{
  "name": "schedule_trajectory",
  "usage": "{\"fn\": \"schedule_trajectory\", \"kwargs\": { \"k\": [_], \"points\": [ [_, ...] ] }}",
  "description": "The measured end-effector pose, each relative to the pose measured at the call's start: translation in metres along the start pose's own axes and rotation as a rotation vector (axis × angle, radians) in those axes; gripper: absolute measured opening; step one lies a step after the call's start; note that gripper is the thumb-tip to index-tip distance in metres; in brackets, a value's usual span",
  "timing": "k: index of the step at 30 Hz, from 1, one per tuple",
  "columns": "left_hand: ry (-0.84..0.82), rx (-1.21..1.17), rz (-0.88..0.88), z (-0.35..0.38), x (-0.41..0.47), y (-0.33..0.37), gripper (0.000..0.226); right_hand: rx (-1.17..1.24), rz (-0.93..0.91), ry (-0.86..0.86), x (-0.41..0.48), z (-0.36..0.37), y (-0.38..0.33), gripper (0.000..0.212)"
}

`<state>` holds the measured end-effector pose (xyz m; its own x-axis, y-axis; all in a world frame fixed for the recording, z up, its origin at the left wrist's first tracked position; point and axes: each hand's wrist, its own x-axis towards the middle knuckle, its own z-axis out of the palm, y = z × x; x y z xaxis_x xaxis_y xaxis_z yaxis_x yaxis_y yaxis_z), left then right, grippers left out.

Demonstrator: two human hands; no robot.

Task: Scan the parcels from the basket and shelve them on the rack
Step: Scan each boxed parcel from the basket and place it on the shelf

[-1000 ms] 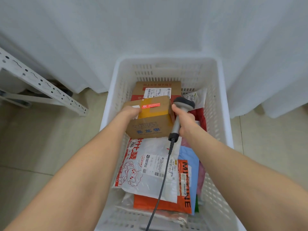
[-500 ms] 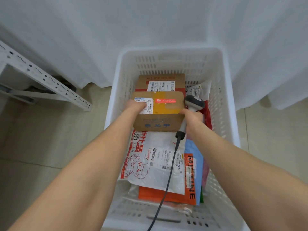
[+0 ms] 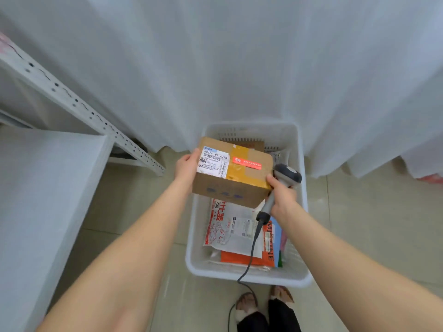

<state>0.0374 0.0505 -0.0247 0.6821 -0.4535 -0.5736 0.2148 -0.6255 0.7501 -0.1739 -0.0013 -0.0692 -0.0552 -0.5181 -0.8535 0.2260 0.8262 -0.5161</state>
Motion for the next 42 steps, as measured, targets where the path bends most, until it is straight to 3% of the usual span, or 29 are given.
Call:
{"fn": "schedule_trajectory", "kwargs": {
  "k": [2, 5, 11, 13, 21, 27, 29, 36, 42],
  "points": [
    [-0.021, -0.027, 0.015, -0.023, -0.032, 0.028, 0.029, 0.005, 0.0, -0.002, -0.046, 0.0, -0.012, 0.073],
    [-0.099, -0.007, 0.022, -0.058, -0.081, 0.066, 0.041, 0.006, -0.009, 0.033, -0.11, -0.002, -0.028, 0.074],
    [-0.194, 0.067, 0.143, -0.118, -0.17, 0.116, 0.055, 0.022, -0.051, 0.034, -0.204, -0.009, -0.057, 0.048],
    [-0.186, 0.04, 0.153, -0.137, -0.201, 0.125, 0.046, 0.001, -0.057, 0.011, -0.234, -0.013, -0.062, 0.053],
    [-0.062, -0.247, 0.187, -0.209, -0.341, 0.111, 0.028, 0.06, -0.039, -0.228, -0.365, -0.058, -0.048, 0.08],
    [-0.023, -0.21, 0.223, -0.258, -0.435, 0.096, 0.023, 0.049, -0.109, -0.331, -0.443, -0.096, -0.024, 0.073],
    [-0.034, -0.187, 0.192, -0.273, -0.464, 0.098, 0.034, 0.012, -0.179, -0.358, -0.464, -0.103, -0.017, 0.074],
    [0.053, -0.321, 0.008, -0.324, -0.523, 0.099, 0.073, -0.128, -0.338, -0.481, -0.525, -0.113, 0.011, 0.043],
    [0.019, -0.339, -0.064, -0.375, -0.526, 0.086, 0.058, -0.159, -0.464, -0.518, -0.561, -0.109, 0.045, 0.026]
  ]
}}
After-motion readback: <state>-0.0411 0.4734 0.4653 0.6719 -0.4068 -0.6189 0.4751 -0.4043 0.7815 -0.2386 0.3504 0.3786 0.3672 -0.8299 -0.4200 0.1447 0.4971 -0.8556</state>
